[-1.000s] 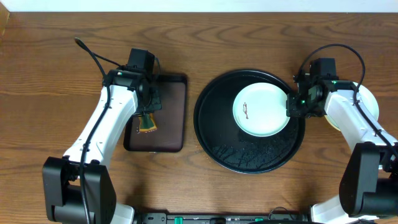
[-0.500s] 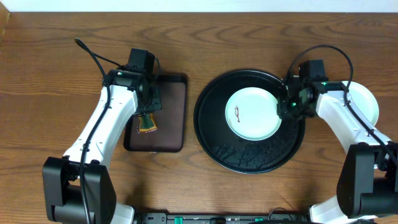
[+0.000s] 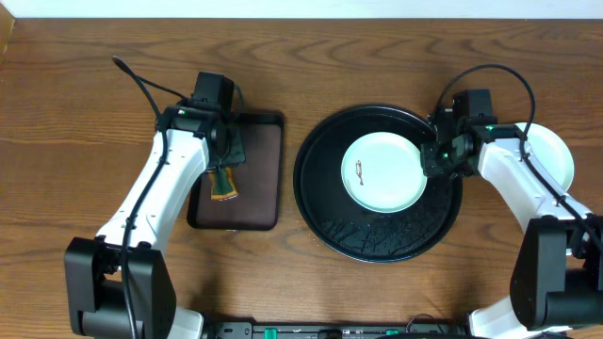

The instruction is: Clean dirty plates on tray and stack at the side

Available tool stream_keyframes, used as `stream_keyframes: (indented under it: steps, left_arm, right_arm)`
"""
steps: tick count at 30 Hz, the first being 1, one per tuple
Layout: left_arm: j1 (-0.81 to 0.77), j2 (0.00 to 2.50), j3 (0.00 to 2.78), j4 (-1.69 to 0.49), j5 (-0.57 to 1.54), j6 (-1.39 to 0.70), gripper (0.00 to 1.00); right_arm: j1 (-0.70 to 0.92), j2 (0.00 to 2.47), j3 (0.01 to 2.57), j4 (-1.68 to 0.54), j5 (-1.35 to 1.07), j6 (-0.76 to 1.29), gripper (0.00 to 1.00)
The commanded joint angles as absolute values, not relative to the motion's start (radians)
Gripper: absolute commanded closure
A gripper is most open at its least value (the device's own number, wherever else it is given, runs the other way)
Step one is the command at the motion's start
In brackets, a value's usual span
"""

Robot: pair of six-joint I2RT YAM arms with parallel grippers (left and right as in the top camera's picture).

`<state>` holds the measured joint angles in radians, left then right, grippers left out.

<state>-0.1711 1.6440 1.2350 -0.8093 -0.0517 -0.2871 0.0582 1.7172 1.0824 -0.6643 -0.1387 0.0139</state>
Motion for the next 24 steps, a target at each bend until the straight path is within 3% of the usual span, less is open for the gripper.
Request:
stream_keyframes:
  steps: [1, 9, 24]
  left_arm:
    - [-0.169, 1.650, 1.184, -0.774, -0.054, -0.284, 0.70]
    - [-0.169, 1.656, 1.106, -0.710, -0.154, -0.359, 0.59]
    - [-0.169, 1.745, 0.947, -0.495, -0.139, -0.361, 0.56]
  right_arm:
    - [0.060, 1.708, 1.071, -0.662, -0.132, 0.006, 0.73]
    - [0.060, 1.708, 1.071, -0.662, -0.131, 0.006, 0.70]
    - [0.060, 1.708, 1.071, -0.667, -0.131, 0.006, 0.68]
